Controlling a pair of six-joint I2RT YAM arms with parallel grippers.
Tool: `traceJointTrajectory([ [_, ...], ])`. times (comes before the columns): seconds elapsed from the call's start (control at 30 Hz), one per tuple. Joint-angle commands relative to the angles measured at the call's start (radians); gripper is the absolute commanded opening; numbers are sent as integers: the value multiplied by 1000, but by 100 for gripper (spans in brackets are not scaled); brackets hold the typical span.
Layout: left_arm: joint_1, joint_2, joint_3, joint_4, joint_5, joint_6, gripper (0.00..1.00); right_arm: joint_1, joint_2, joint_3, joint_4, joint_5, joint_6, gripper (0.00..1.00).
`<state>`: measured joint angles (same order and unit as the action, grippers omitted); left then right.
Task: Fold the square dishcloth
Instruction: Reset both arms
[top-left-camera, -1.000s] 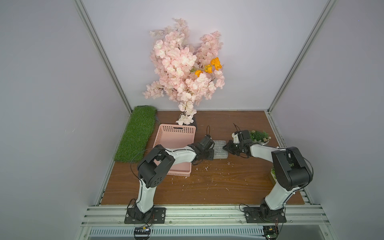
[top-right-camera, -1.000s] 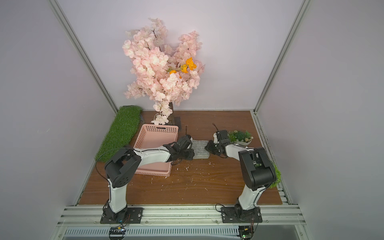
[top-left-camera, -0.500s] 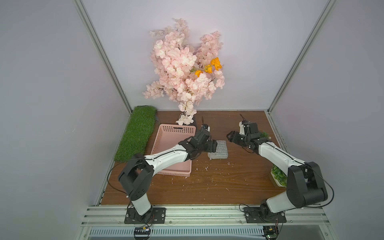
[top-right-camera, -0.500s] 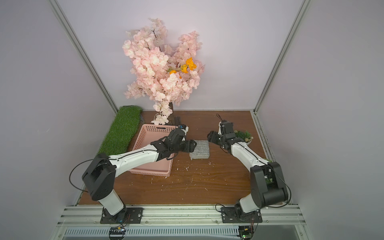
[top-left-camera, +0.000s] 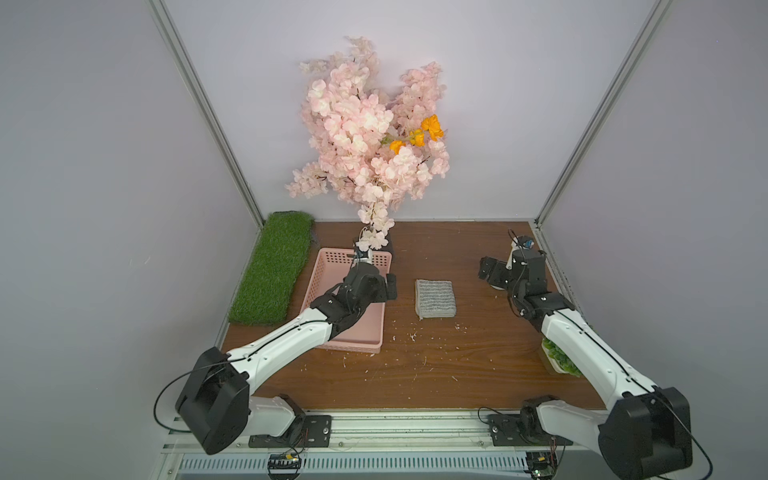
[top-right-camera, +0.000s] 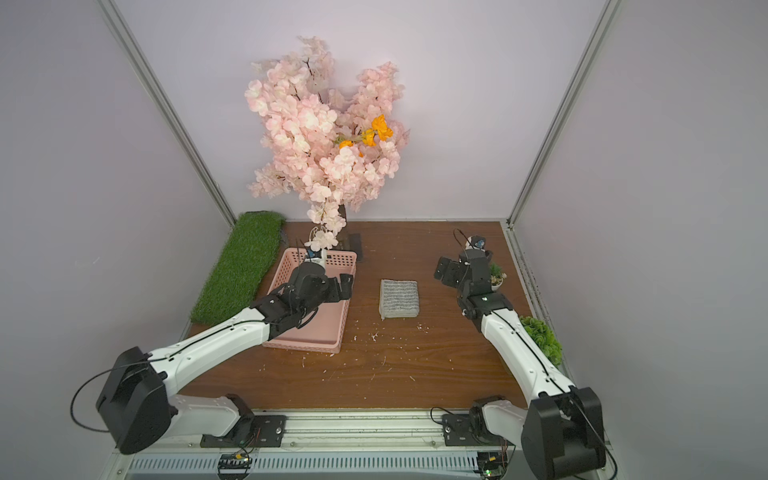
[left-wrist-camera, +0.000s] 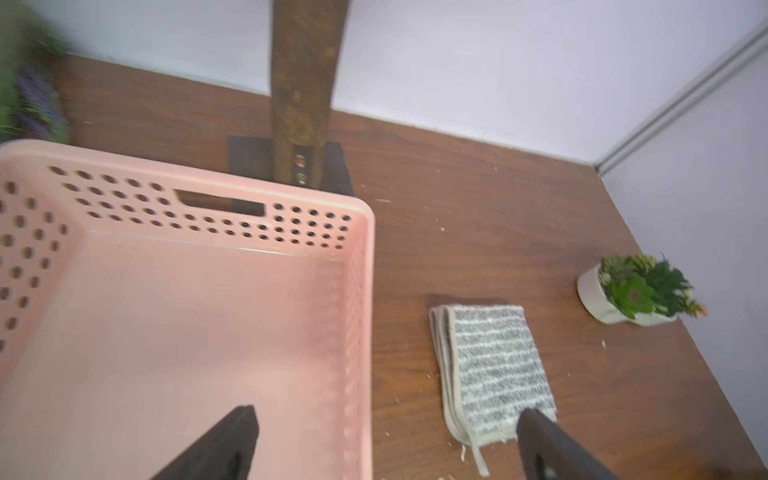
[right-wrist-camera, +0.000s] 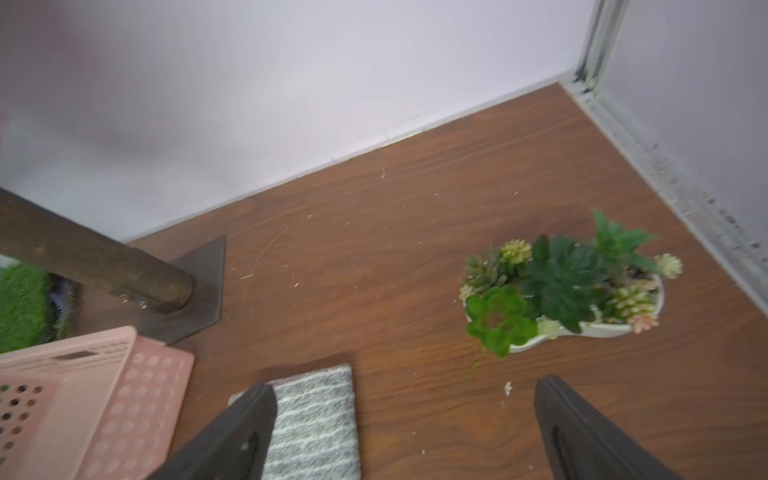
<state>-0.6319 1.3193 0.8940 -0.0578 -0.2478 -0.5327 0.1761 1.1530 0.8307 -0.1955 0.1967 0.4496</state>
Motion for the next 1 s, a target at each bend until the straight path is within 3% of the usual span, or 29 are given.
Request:
traceJointTrajectory([
  [0.0,72,-43,-66,51,-53,38,100,-4,-60,-72,74,155,-68,99],
  [0.27,224,-116,-253,268,-74,125,100,-3,-307,-408,476,308,-227,99],
  [0.53,319,-157,-364,440,-46,231,99,-6,-513,-764,899,338,-344,99],
  [0.7,359,-183,-433,539,-15,328,100,-13,-433,-782,948,288,-331,99],
  [0.97,466,-205,-596,824,103,370,99,-21,-159,-788,1250,211,-397,99],
])
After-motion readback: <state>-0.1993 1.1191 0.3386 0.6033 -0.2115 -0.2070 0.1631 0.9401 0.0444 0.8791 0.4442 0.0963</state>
